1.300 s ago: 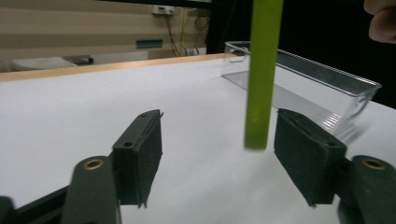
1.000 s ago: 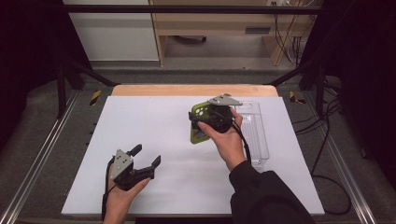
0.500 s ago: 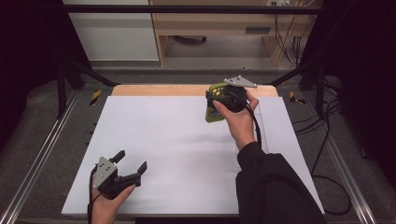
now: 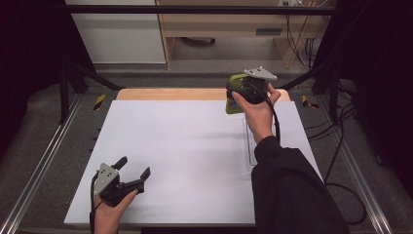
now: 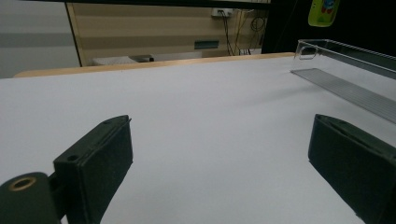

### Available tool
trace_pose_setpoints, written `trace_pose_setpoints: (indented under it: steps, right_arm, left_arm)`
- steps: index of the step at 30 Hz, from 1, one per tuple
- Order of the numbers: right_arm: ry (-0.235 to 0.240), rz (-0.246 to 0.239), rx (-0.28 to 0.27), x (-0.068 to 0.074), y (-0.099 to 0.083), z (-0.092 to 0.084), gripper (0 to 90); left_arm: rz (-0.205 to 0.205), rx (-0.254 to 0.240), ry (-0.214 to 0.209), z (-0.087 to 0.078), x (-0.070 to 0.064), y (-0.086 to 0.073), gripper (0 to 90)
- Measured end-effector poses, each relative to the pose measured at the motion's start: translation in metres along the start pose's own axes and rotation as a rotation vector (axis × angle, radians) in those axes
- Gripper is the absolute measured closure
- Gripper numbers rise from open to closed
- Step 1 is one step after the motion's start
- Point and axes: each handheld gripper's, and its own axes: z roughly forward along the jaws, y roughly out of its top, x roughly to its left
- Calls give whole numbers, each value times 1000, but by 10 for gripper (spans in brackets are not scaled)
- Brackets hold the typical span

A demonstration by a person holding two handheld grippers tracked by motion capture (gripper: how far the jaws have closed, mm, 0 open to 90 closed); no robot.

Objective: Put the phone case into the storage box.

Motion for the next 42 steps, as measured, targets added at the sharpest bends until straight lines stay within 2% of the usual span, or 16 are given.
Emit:
trace_pose_setpoints:
  steps: [7, 15, 24, 33, 37, 42]
  right_arm:
    - [-25, 10, 5, -17, -3, 5, 155]
    - [-27, 34, -12, -32, -4, 2, 156]
    - [-46, 40, -6, -41, -5, -2, 156]
    - [-69, 51, -3, -56, -9, -4, 156]
    - [-85, 71, -1, -62, -12, -6, 156]
    - [-100, 66, 11, -67, -15, -3, 156]
  left_arm:
    - [1, -8, -1, 2, 2, 0, 40]
    - [9, -9, 2, 5, 1, -1, 40]
    - [19, -3, -2, 7, 0, -1, 42]
    - [7, -9, 5, 5, 2, -1, 42]
    - [1, -11, 11, 5, 4, -1, 42]
    - [2, -11, 10, 5, 3, -1, 42]
